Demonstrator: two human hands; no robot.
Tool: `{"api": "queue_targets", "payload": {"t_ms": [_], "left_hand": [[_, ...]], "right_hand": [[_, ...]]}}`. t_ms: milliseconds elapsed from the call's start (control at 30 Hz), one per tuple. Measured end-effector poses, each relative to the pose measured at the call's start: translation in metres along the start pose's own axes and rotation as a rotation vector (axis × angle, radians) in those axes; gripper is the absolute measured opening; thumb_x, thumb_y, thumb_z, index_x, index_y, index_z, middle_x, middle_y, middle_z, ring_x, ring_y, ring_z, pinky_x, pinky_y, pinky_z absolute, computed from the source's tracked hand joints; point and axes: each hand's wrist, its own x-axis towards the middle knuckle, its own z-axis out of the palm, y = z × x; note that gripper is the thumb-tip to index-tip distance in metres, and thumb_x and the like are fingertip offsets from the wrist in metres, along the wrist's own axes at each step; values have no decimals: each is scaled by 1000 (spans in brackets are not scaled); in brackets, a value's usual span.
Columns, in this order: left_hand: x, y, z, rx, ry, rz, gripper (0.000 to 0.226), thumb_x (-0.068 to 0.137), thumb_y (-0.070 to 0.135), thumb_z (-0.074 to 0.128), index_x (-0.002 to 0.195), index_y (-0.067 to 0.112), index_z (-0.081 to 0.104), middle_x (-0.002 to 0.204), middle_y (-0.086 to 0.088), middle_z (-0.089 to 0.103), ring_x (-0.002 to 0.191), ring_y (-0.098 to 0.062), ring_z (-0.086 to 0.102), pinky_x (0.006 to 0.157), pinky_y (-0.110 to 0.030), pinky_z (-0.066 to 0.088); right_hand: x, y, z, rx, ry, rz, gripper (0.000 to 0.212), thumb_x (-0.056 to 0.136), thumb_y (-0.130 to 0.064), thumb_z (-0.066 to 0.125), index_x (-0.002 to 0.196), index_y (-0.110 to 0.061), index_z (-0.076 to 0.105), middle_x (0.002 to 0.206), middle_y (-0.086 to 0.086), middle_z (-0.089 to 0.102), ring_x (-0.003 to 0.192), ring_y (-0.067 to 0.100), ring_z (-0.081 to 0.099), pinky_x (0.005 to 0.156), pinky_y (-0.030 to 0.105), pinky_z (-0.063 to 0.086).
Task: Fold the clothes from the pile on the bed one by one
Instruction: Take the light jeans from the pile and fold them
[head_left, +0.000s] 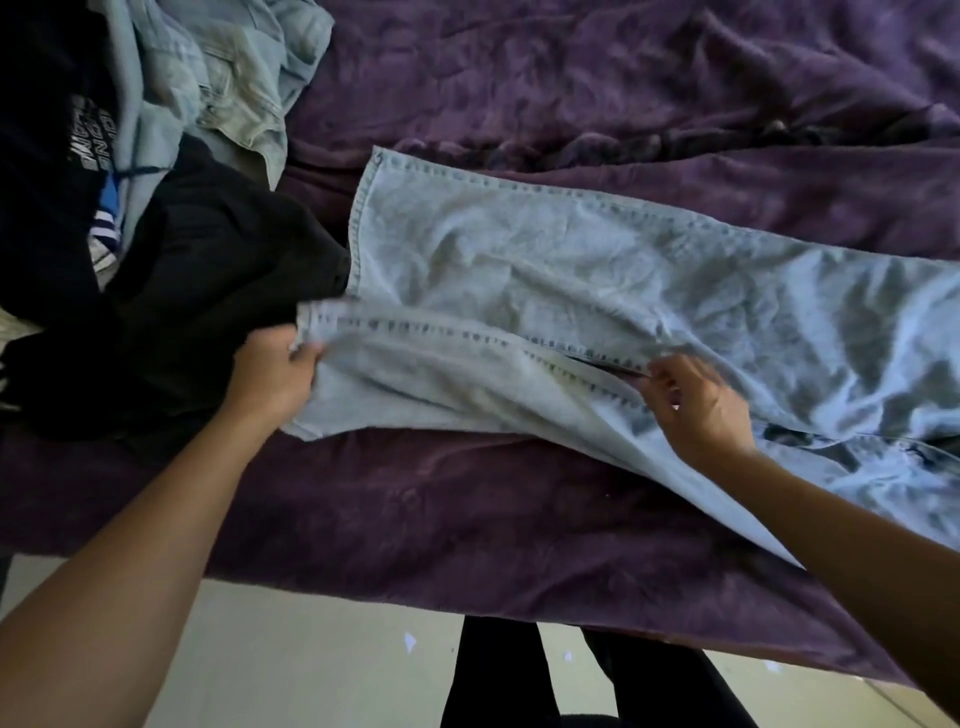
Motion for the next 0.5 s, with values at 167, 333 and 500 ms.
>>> {"api": "queue_targets", "payload": {"t_ms": [167, 333, 500], "left_hand": [[-6, -3, -6, -246, -455, -337, 18, 91, 29, 64, 85, 14, 74, 91, -13, 73, 82, -21, 68, 68, -28, 49], [3, 8, -14, -793, -418, -134, 27, 91, 36, 61, 114, 21, 65, 116, -5, 69, 104, -17, 67, 89, -36, 49], [-20, 7, 15, -448, -335, -102, 67, 67, 33, 86, 126, 32, 53, 113, 13, 66, 101, -5, 63, 84, -27, 51]], "right_hand": [[-69, 1, 21, -123, -105, -243, 51, 77, -52, 70, 112, -16, 64, 106, 4, 61, 96, 27, 56, 75, 39, 48], [-95, 8, 43, -180, -235, -42, 40, 75, -30, 81, 109, -13, 69, 114, 9, 64, 104, 38, 61, 80, 47, 47], [-54, -6, 38, 3, -157, 96, 51, 89, -48, 59, 130, -19, 58, 137, 5, 53, 127, 28, 47, 96, 46, 43]]}}
